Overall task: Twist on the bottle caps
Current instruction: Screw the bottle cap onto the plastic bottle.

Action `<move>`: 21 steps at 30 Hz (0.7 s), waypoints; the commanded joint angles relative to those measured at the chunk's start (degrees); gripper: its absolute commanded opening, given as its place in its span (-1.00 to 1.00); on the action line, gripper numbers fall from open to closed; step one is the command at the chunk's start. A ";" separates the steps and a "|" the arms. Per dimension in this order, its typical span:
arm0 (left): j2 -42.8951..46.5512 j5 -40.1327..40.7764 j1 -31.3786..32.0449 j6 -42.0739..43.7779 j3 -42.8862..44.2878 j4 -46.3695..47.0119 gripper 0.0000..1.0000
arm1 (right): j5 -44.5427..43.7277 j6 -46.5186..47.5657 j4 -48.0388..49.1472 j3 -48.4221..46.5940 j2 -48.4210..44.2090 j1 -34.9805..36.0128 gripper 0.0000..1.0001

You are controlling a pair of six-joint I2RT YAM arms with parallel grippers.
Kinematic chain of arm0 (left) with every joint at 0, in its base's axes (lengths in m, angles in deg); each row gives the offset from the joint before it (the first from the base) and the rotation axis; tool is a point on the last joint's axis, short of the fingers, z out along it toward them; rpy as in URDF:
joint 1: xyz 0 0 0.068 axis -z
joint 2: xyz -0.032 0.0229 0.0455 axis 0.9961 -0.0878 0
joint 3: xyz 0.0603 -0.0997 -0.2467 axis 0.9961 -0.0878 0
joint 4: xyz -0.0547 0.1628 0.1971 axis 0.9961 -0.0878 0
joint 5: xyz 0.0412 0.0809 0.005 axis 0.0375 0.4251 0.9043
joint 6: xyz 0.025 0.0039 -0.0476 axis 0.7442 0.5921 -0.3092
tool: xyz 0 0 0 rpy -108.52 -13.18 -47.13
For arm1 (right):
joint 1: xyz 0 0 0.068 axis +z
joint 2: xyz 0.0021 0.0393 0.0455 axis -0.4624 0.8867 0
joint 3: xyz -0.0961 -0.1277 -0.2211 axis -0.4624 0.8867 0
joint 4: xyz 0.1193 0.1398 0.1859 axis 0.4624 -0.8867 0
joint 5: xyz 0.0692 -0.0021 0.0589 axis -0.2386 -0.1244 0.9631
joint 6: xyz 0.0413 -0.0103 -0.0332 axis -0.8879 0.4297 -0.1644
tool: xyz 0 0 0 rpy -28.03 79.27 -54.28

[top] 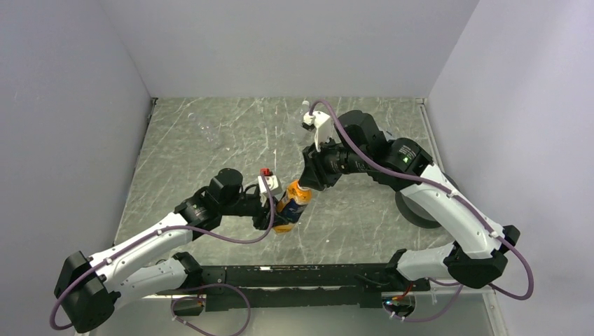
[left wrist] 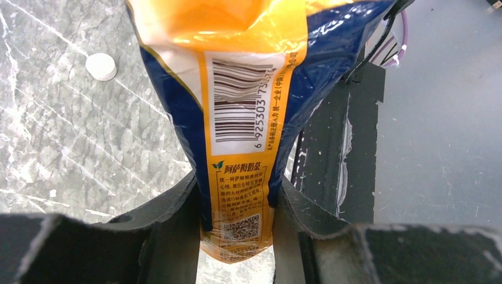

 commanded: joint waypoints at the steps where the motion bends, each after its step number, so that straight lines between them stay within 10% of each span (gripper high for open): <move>1: 1.10 -2.02 -0.37 -4.33 0.35 9.10 -1.00 | 1.25 -1.93 5.56 1.09 -1.14 0.28 -0.65; 21: 1.12 -5.25 -0.84 -8.20 -1.76 17.92 -1.00 | 5.10 -2.34 11.67 5.73 -3.38 0.28 -0.67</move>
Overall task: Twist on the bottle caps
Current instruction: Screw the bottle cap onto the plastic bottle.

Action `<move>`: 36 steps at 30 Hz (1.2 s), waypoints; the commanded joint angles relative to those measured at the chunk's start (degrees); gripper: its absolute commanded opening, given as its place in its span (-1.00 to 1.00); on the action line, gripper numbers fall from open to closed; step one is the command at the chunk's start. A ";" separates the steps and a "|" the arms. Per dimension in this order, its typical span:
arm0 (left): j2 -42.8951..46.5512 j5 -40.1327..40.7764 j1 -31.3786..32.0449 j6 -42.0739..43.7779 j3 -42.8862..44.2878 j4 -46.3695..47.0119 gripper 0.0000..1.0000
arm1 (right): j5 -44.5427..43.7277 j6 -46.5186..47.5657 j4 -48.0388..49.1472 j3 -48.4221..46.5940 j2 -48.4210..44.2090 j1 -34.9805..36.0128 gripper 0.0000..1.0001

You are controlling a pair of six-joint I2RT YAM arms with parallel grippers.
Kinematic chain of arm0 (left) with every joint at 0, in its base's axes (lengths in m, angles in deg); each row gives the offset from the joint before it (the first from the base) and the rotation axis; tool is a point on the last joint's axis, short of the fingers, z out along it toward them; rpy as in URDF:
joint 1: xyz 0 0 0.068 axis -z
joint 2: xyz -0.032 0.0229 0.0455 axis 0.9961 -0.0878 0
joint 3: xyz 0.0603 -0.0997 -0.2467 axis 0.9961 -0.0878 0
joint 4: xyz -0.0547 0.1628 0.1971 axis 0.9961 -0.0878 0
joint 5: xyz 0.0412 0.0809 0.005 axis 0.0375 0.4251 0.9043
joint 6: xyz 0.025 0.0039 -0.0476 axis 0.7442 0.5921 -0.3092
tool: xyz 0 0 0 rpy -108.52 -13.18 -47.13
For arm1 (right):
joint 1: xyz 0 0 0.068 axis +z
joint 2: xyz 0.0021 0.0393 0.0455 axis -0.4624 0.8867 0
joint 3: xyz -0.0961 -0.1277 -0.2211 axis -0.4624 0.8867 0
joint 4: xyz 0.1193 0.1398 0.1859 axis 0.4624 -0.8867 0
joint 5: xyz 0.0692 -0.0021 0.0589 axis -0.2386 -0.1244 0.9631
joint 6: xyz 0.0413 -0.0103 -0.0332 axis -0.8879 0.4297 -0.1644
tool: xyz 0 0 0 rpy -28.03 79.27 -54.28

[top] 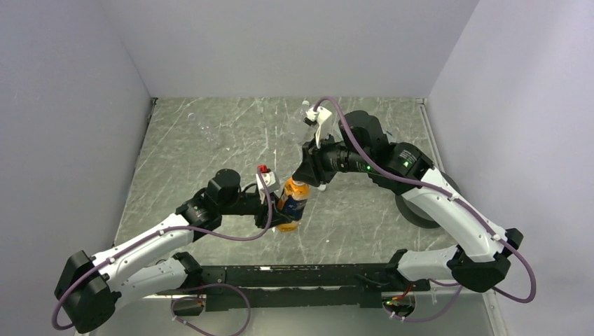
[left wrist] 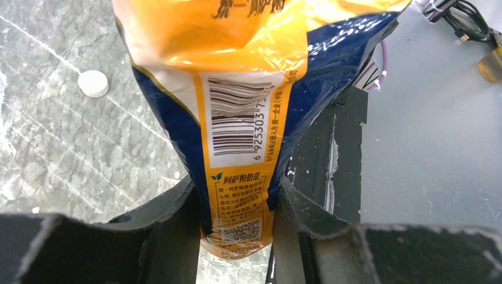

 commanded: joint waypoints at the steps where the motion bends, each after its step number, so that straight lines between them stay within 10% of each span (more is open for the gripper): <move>1: 1.41 -3.98 -0.46 -1.96 0.21 10.53 -1.00 | 4.51 -0.42 2.08 1.73 -1.44 0.49 -0.67; 19: 2.28 -9.60 -0.77 -4.15 0.40 15.14 -1.00 | 13.47 3.62 4.54 1.37 -1.70 -1.67 -0.68; 36: -0.35 15.81 -0.99 3.61 9.18 3.89 -1.00 | -6.55 -7.07 1.46 0.54 3.37 -1.64 -0.74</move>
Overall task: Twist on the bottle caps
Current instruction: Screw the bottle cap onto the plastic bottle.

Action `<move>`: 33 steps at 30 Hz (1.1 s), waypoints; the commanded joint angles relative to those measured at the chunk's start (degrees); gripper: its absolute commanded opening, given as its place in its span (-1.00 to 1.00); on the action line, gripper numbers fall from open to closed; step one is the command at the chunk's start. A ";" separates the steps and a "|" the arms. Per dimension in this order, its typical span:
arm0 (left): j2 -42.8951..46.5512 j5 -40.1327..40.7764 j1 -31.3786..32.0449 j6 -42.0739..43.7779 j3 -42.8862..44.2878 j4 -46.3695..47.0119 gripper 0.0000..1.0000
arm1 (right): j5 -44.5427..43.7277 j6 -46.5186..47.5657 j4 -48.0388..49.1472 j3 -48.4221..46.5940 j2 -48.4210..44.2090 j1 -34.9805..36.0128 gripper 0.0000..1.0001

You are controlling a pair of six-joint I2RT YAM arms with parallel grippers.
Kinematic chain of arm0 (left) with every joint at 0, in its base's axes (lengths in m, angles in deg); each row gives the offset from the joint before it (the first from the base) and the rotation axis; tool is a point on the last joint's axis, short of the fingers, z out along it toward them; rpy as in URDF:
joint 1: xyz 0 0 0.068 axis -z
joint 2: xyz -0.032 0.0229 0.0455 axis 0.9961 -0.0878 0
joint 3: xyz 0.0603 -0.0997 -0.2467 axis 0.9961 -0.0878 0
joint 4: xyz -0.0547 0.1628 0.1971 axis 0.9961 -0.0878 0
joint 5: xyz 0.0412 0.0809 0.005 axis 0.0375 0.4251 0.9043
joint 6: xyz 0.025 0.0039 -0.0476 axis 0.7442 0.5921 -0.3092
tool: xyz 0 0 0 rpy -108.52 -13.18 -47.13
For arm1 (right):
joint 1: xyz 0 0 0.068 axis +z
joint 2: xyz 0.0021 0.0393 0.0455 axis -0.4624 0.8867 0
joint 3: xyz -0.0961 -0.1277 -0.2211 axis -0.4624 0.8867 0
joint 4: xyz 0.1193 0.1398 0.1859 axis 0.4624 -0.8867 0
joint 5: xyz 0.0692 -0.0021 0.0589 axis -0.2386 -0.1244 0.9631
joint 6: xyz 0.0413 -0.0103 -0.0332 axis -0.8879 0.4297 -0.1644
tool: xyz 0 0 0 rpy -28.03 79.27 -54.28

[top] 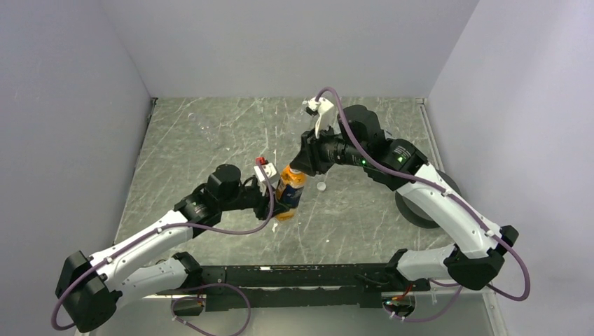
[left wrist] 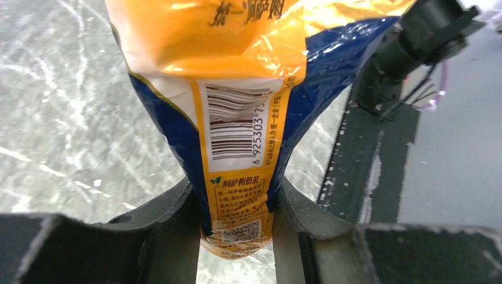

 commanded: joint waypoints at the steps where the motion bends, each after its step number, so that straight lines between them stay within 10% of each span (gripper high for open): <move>1: -0.68 10.31 -0.25 3.73 6.33 8.29 -1.00 | -6.96 -7.69 -3.50 -0.43 2.79 0.48 -0.74; 25: -12.44 24.04 -0.10 7.40 10.06 15.33 -1.00 | -37.02 -28.06 -7.15 -6.97 12.96 2.03 -0.67; 33: -12.57 19.96 -0.05 5.68 6.30 14.15 -1.00 | -36.62 -25.70 -7.16 -10.45 10.55 1.89 0.04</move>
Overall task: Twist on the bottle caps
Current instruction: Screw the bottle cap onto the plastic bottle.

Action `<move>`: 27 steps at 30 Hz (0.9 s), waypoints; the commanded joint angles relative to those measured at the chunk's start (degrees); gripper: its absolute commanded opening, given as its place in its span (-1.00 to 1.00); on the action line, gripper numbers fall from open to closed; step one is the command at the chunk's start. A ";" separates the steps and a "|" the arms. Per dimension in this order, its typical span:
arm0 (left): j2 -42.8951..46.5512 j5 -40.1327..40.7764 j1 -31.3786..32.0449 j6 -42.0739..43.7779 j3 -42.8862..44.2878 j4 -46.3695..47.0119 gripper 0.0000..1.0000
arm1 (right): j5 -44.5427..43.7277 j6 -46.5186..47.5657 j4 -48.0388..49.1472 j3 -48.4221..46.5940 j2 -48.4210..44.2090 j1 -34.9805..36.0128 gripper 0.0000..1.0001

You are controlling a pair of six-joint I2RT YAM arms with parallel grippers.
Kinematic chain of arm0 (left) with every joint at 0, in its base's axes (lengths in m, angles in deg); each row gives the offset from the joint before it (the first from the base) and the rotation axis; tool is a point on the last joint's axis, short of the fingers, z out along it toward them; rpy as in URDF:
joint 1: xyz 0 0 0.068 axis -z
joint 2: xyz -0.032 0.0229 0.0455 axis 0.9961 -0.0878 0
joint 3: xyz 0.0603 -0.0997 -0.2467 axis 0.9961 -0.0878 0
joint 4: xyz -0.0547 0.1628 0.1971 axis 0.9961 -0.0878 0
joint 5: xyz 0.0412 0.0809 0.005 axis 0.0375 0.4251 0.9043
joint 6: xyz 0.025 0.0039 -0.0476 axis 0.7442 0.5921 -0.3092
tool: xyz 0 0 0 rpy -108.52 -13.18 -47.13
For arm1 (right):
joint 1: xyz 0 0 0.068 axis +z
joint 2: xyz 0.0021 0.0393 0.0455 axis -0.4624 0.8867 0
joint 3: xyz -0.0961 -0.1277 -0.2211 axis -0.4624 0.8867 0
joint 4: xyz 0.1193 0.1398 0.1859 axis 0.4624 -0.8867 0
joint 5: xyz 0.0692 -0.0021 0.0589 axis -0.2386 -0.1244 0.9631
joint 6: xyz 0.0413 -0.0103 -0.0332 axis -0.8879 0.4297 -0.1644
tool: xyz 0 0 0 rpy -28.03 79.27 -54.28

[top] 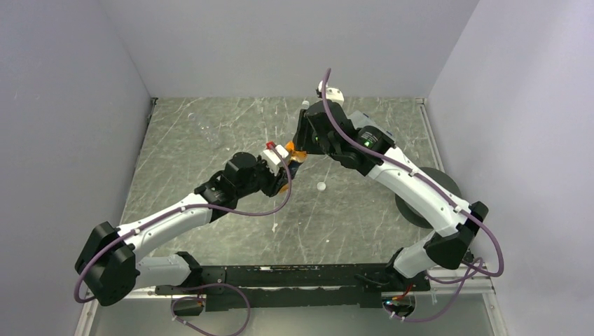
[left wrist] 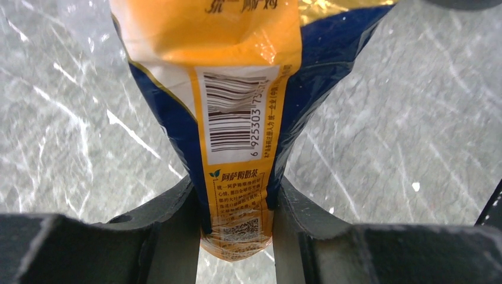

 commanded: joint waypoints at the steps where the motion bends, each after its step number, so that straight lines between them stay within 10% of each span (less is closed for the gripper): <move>1: 1.44 -4.25 0.25 -1.34 -0.07 8.68 -1.00 | -0.23 2.19 -4.01 -4.38 -1.80 0.32 0.18; 9: 4.42 -13.48 0.24 -1.34 -2.71 4.66 -1.00 | 8.75 11.72 -2.84 -4.70 -8.14 -2.06 0.82; 17: 8.23 -34.07 -0.91 2.47 -0.35 -5.63 -1.00 | 34.95 27.88 -4.04 1.73 -15.01 -3.67 0.70; 27: 11.27 -43.92 -1.37 4.01 0.37 -11.42 -1.00 | 47.55 32.47 -7.16 2.10 -17.10 -3.72 0.50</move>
